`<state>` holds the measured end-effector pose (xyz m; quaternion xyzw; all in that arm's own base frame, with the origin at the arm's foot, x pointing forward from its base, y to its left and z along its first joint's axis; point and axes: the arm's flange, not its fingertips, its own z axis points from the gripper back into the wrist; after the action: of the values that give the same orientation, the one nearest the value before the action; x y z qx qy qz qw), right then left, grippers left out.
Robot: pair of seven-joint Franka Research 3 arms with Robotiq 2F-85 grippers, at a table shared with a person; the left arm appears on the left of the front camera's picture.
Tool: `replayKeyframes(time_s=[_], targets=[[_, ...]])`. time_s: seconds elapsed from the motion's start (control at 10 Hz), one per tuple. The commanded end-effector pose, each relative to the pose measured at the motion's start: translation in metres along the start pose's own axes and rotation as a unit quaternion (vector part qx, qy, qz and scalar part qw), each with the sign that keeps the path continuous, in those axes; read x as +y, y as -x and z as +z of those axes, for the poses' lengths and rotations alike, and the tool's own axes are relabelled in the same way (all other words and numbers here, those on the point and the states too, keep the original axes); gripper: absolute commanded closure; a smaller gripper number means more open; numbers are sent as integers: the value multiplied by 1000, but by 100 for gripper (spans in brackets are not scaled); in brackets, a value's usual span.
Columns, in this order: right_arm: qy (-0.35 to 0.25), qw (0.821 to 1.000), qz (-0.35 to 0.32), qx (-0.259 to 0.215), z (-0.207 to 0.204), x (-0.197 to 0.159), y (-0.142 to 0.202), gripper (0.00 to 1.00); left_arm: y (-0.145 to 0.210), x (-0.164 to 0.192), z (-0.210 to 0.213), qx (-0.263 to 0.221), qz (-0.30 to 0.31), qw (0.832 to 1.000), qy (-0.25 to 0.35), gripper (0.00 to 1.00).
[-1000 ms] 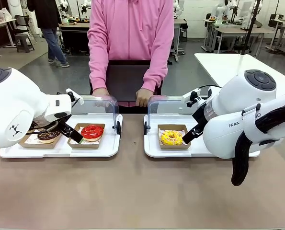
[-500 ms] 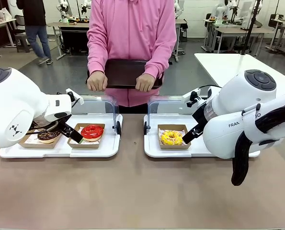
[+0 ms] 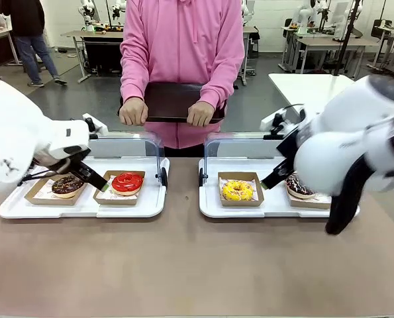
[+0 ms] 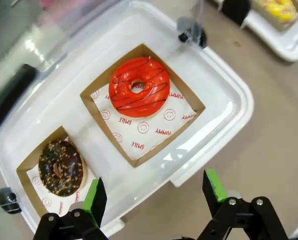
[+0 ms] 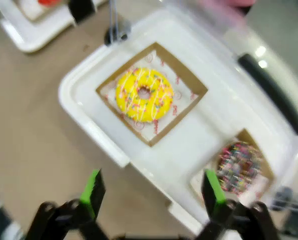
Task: Provide the desired donut to the person.
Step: Pick up and lift the Paper togo box containing the Donut pointed at by the person.
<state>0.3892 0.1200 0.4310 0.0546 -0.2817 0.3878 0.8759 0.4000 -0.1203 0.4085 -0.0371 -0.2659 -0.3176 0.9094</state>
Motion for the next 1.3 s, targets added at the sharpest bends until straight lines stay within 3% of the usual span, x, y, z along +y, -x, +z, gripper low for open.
replayKeyframes(time_s=[0.0,0.2,0.5,1.2], targets=[[-70,995,64,-17,71,-57,39,0,47,32,46,-2,-44,997,70,0],[-91,988,109,-64,111,-90,75,0,82,59,72,-53,-55,991,106,0],[-111,980,116,-116,129,-121,108,0,119,79,100,-88,-76,989,97,0],[-141,964,137,-181,138,-130,120,0,134,93,133,-131,-104,983,74,0]])
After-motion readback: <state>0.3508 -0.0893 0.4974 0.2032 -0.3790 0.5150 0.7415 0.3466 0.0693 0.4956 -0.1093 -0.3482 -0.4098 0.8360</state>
